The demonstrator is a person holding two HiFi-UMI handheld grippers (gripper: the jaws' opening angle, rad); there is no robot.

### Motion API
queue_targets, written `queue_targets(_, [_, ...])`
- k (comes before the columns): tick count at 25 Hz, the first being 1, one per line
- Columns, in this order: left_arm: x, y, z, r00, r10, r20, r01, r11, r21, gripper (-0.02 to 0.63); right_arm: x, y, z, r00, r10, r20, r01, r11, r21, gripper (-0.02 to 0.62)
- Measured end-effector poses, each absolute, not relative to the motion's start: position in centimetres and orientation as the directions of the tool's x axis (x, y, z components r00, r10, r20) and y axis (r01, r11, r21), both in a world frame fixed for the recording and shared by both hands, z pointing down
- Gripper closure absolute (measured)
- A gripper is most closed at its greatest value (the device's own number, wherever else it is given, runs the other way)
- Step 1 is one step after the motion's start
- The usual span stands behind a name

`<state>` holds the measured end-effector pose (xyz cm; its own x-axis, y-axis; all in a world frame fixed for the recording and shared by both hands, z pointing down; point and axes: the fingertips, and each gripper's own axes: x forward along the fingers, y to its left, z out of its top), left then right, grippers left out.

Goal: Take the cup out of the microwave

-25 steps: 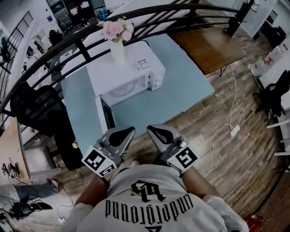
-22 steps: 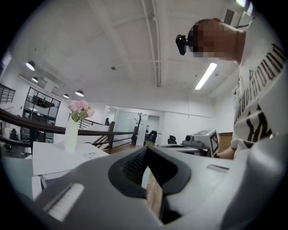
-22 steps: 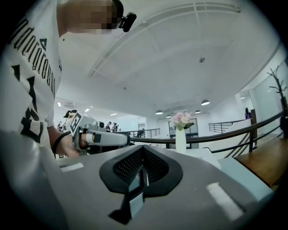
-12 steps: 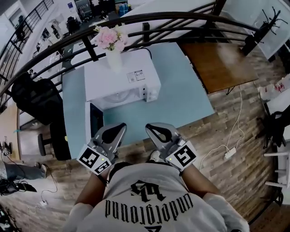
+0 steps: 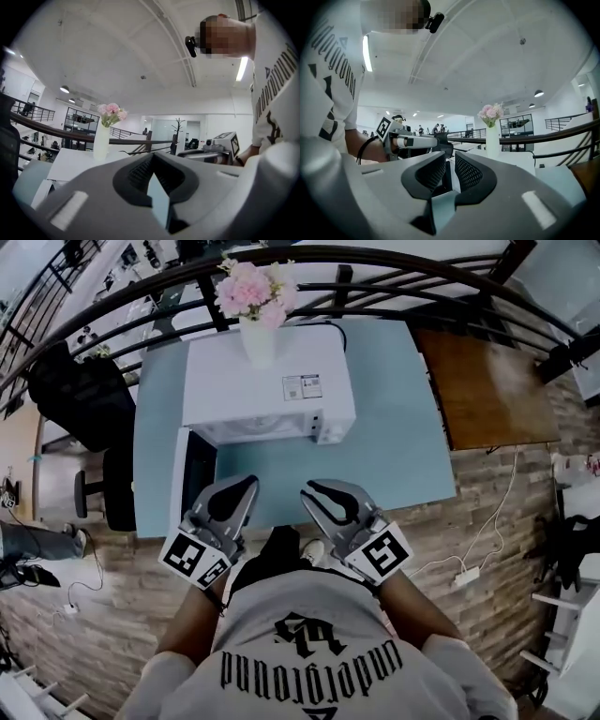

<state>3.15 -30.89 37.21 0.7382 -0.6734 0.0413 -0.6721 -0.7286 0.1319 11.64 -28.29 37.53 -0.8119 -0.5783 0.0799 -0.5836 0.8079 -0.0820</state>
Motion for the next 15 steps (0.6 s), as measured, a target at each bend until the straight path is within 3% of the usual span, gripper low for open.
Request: queue_targets(15, [-1.3,-37.9,46.1,0.605,-0.791,0.095,-0.795,-0.590,0.141,0.556,7.2,-37.1,49.0,-0.846,-0.493,0.203,-0.521,0.846,-0.115,0.512])
